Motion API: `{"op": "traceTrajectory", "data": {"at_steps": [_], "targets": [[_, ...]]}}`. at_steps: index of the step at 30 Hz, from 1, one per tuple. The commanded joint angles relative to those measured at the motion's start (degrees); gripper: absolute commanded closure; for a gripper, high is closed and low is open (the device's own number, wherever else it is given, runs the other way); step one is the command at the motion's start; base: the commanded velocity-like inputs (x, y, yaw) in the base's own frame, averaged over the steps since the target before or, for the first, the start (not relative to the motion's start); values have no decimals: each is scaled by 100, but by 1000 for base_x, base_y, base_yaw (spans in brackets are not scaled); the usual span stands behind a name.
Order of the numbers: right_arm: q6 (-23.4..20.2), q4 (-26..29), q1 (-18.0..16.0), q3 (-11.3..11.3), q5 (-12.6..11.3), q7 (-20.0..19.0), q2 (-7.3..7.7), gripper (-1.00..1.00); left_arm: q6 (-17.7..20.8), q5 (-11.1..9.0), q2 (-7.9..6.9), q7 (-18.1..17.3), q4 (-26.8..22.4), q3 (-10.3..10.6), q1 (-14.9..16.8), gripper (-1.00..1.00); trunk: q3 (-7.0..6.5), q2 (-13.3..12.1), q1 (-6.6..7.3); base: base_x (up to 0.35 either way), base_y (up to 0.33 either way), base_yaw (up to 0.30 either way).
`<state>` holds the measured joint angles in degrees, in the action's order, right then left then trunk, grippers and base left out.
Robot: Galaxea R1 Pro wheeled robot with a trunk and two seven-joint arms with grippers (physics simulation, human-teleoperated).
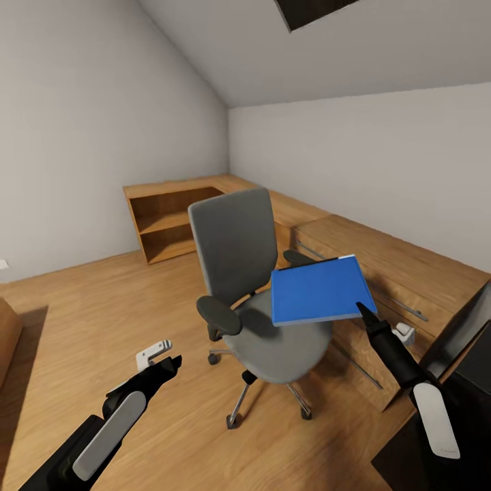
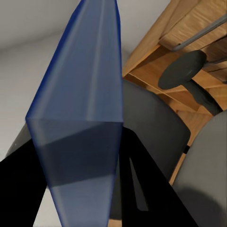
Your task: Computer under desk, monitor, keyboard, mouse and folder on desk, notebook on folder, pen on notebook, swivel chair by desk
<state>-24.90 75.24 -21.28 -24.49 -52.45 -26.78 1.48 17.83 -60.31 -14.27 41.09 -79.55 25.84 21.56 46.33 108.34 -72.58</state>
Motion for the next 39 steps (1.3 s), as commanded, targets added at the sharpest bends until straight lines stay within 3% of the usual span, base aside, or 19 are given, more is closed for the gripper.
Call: {"op": "traceTrajectory", "data": {"at_steps": [1, 8, 14, 17, 19, 22, 23, 26, 27, 28, 30, 33, 35, 36, 38, 39], "targets": [[-49, 14, 20, -11, -66, -18, -7, 100, 9, -26, -5, 40, -8, 14, 4, -100, -13, -39, 23, 0, 0, 0], [-57, 42, 104, -12, -456, -34, -32, 100, 8, -15, -5, 35, -8, 21, 5, -100, -139, -320, 177, 0, 0, 0], [-68, 35, 251, -12, -587, -55, -45, 100, 7, -12, -16, 24, -6, 10, 6, -100, -247, -560, 309, 0, 0, 0], [-71, 68, 263, -3, -569, -25, -44, 100, 9, -43, -77, 0, 366, 24, 6, -100, -300, -681, 375, 0, 0, 0], [-59, 102, 264, 28, -544, -11, -43, 100, -1, -45, -76, -3, 922, 147, 6, -100, -336, -761, 419, 0, 0, 0], [-40, 245, 264, 32, -532, 15, -43, 100, -32, -43, -71, 2, 1466, 395, -1, -100, -390, -881, 484, 0, 0, 0], [-39, 363, 264, 13, -530, 72, -43, 100, -216, -45, -63, 12, 1806, 749, -2, -100, -408, -921, 506, 0, 0, 0], [-45, 544, 264, -5, -542, 249, -34, 100, -713, -61, -60, 13, 2116, 1423, -3, -100, -462, -1042, 572, 0, 0, 0], [-52, 647, 264, -11, -549, 403, -29, 100, -1027, -73, -57, 10, 2273, 1822, -3, -100, -480, -1082, 594, 0, 0, 0], [-53, 682, 264, -13, -552, 456, -29, 100, -1117, -76, -54, 9, 2330, 1943, -3, -100, -498, -1122, 616, 0, 0, 0], [-52, 850, 264, -39, -564, 700, -35, 100, -1387, -86, 12, -6, 2671, 2408, -3, -100, -534, -1202, 660, 0, 0, 0], [-54, 956, 264, -163, -576, 906, -39, 100, -1480, -96, 127, -20, 3057, 2603, -3, -100, -588, -1322, 726, 0, 0, 0], [-57, 1048, 263, -364, -694, 1311, -37, 100, -1601, -123, 357, -33, 3739, 2697, -3, -100, -624, -1403, 770, 0, 0, 0], [-50, 1191, 245, -436, -1058, 2056, -29, 100, -1874, -129, 622, -53, 4462, 2724, -3, -100, -642, -1443, 792, 0, 0, 0], [-13, 1354, 226, -466, -1421, 2630, -11, 100, -2050, -128, 778, -152, 4915, 2730, -3, -100, -677, -1523, 836, 0, 0, 0], [176, 1430, 192, -474, -1730, 2953, 2, 100, -2170, -128, 855, -436, 5228, 2722, -3, -100, -695, -1563, 858, 0, 0, 0]]}}
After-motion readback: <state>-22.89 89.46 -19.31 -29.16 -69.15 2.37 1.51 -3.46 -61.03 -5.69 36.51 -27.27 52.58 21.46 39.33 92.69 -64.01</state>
